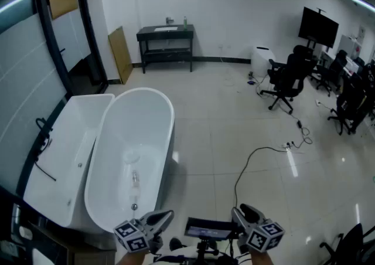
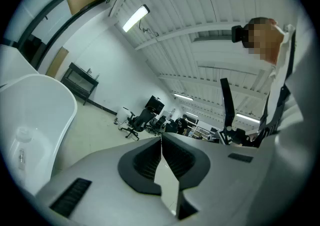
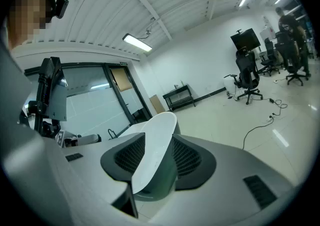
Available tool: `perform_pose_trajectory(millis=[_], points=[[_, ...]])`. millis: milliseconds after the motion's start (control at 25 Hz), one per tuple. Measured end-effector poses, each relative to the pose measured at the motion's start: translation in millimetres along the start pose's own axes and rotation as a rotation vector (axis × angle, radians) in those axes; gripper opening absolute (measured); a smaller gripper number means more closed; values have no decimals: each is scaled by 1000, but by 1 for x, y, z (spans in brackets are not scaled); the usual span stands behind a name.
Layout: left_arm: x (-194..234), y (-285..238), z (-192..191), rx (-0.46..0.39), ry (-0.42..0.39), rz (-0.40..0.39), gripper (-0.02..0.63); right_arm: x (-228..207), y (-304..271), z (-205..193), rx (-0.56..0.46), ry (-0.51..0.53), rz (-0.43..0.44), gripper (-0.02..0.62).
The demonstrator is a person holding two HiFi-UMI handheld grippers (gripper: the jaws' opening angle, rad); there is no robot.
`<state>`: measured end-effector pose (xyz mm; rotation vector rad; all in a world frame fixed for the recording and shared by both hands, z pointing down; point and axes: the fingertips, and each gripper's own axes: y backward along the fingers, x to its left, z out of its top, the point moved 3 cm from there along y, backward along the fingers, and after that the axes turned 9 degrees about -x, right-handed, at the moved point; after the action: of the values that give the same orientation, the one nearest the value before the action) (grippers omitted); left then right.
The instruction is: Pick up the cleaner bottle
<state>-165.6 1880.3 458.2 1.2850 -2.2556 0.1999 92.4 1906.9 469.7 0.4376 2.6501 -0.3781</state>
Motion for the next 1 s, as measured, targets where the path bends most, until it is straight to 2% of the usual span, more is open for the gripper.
perform_pose_trajectory(millis=[160,360,720,1000], points=[[0,0,-2,6,-12,11,3,-4,-1,4,10,-12,-39,156],[1,-5,2,-7,-25,23,3,-16,-2,8,-17,-35,-39,156],[-8,-14,2,-38,9,-13,3,-24,3,16,-54,-39,-39,156],[-12,-21,-2,-32,36,-31,3,-26,4,11,-26,-71,-24,156]])
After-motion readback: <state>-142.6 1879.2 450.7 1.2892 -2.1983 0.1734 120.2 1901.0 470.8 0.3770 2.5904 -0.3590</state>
